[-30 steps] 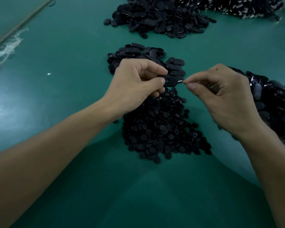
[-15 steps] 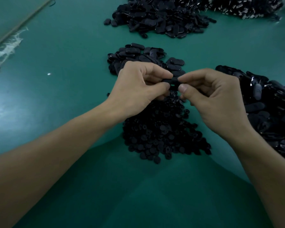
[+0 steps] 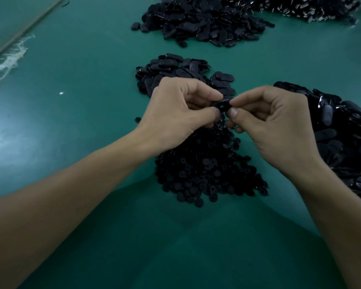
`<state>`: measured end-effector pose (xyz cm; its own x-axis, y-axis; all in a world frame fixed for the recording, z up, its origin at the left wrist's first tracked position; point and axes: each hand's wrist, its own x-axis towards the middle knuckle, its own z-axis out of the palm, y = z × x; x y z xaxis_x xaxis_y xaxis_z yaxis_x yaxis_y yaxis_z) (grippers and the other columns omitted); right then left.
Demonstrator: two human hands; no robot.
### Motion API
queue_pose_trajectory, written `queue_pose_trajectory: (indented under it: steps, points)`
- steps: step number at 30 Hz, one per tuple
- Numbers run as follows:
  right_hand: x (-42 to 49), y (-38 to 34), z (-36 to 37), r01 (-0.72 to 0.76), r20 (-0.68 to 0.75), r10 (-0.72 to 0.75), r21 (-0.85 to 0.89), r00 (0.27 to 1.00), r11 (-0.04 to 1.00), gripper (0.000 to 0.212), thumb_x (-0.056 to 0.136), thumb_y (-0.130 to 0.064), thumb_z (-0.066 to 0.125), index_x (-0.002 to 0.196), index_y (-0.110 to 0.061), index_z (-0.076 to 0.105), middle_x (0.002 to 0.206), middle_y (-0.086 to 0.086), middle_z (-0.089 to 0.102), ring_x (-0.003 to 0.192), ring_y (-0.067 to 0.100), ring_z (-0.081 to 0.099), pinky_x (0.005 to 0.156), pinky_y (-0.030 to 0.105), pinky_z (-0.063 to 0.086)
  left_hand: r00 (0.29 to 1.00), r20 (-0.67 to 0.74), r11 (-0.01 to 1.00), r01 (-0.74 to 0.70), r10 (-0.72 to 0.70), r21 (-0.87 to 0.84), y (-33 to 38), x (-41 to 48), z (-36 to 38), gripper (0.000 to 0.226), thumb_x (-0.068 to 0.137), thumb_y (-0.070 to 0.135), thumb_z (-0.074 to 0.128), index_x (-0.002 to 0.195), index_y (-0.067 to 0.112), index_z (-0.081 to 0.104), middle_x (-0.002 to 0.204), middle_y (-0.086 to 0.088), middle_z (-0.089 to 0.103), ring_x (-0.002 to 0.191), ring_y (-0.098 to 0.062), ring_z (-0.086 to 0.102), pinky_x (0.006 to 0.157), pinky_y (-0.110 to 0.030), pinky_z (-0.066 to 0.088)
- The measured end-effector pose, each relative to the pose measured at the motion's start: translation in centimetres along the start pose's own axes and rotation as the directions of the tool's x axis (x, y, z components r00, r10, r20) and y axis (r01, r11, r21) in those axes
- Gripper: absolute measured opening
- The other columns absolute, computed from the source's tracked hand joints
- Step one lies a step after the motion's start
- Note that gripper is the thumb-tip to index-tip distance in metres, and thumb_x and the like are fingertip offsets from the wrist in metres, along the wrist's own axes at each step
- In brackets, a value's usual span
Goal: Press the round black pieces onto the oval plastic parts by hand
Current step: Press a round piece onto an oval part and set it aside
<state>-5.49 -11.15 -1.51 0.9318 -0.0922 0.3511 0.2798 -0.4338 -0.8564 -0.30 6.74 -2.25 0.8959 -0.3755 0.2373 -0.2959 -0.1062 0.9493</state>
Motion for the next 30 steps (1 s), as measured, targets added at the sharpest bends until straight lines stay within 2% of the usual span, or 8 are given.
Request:
queue_pose_trajectory:
  steps: [4, 8, 10, 15, 19, 25, 27, 30]
  points:
    - [-0.2, -0.3, 0.0, 0.023, -0.004, -0.023, -0.049, 1.0, 0.999, 0.022, 0.087, -0.01, 0.073, 0.089, -0.03, 0.062, 0.076, -0.008, 0.075, 0.069, 0.01, 0.073, 0.065, 0.027, 0.058, 1.0, 0.002, 1.0, 0.008, -0.008, -0.011, 0.1, 0.0, 0.0, 0.019, 0.074, 0.013, 0.078, 0.091, 0.022, 0.076, 0.079, -0.004, 0.077, 0.075, -0.023, 0.076, 0.075, -0.041, 0.064]
    - [-0.4, -0.5, 0.3, 0.03, 0.004, -0.03, -0.075, 1.0, 0.997, 0.03, 0.086, -0.01, 0.071, 0.086, -0.032, 0.052, 0.076, -0.002, 0.073, 0.069, 0.013, 0.073, 0.069, 0.045, 0.06, 0.999, 0.001, 0.996, -0.042, 0.042, 0.079, 0.4, -0.1, 0.1, 0.02, 0.075, 0.014, 0.078, 0.09, 0.027, 0.076, 0.078, 0.003, 0.077, 0.074, -0.016, 0.075, 0.078, -0.04, 0.063]
    - [-0.4, -0.6, 0.3, 0.033, 0.001, -0.033, -0.074, 0.999, 0.997, 0.032, 0.087, -0.008, 0.07, 0.084, -0.032, 0.049, 0.077, 0.002, 0.072, 0.069, 0.015, 0.072, 0.069, 0.05, 0.059, 0.998, -0.001, 0.991, -0.063, 0.064, 0.115, 0.5, -0.1, 0.1, 0.022, 0.076, 0.012, 0.079, 0.091, 0.028, 0.075, 0.08, 0.005, 0.077, 0.074, -0.013, 0.075, 0.078, -0.039, 0.063]
    - [-0.4, -0.5, 0.3, 0.057, -0.013, -0.058, -0.101, 0.998, 0.993, 0.03, 0.088, -0.008, 0.07, 0.084, -0.026, 0.047, 0.076, 0.005, 0.069, 0.07, 0.017, 0.072, 0.068, 0.05, 0.058, 0.996, -0.003, 0.98, -0.087, 0.089, 0.178, 0.6, -0.2, 0.1, 0.024, 0.08, 0.006, 0.081, 0.095, 0.024, 0.076, 0.084, 0.008, 0.076, 0.076, -0.007, 0.074, 0.077, -0.031, 0.062]
    - [-0.5, -0.4, 0.3, 0.098, -0.013, -0.102, -0.181, 0.995, 0.979, 0.026, 0.087, -0.012, 0.07, 0.084, -0.024, 0.047, 0.074, 0.009, 0.066, 0.07, 0.031, 0.068, 0.063, 0.052, 0.056, 0.994, -0.001, 0.974, -0.104, 0.106, 0.201, 0.7, -0.3, 0.2, 0.024, 0.08, 0.006, 0.081, 0.096, 0.022, 0.077, 0.083, 0.013, 0.074, 0.073, 0.0, 0.071, 0.072, -0.019, 0.057]
    - [-0.7, -0.4, 1.0, 0.117, -0.024, -0.128, -0.276, 0.991, 0.954, 0.028, 0.087, -0.009, 0.071, 0.082, -0.023, 0.046, 0.065, 0.0, 0.057, 0.059, 0.024, 0.059, 0.054, 0.046, 0.049, 0.989, 0.009, 0.95, -0.145, 0.148, 0.277, 0.6, -0.5, 0.3, 0.021, 0.081, 0.005, 0.078, 0.095, 0.02, 0.075, 0.08, 0.017, 0.071, 0.069, 0.007, 0.065, 0.067, -0.007, 0.048]
    - [-0.7, -0.4, 1.0, 0.092, -0.018, -0.1, -0.262, 0.995, 0.961, 0.029, 0.088, -0.01, 0.071, 0.081, -0.024, 0.046, 0.064, 0.0, 0.059, 0.06, 0.026, 0.062, 0.053, 0.046, 0.05, 0.985, 0.016, 0.931, -0.165, 0.17, 0.325, 0.5, -0.6, 0.4, 0.019, 0.082, 0.005, 0.076, 0.097, 0.017, 0.075, 0.081, 0.016, 0.071, 0.07, 0.005, 0.066, 0.066, -0.008, 0.048]
    - [-0.8, -0.4, 0.9, 0.078, 0.012, -0.078, -0.245, 0.997, 0.966, 0.03, 0.089, -0.007, 0.069, 0.081, -0.026, 0.047, 0.066, 0.001, 0.063, 0.062, 0.027, 0.065, 0.054, 0.047, 0.052, 0.971, 0.038, 0.888, -0.232, 0.237, 0.396, 0.6, -0.7, 0.4, 0.018, 0.083, 0.006, 0.075, 0.101, 0.012, 0.074, 0.085, 0.012, 0.072, 0.074, -0.004, 0.068, 0.069, -0.016, 0.054]
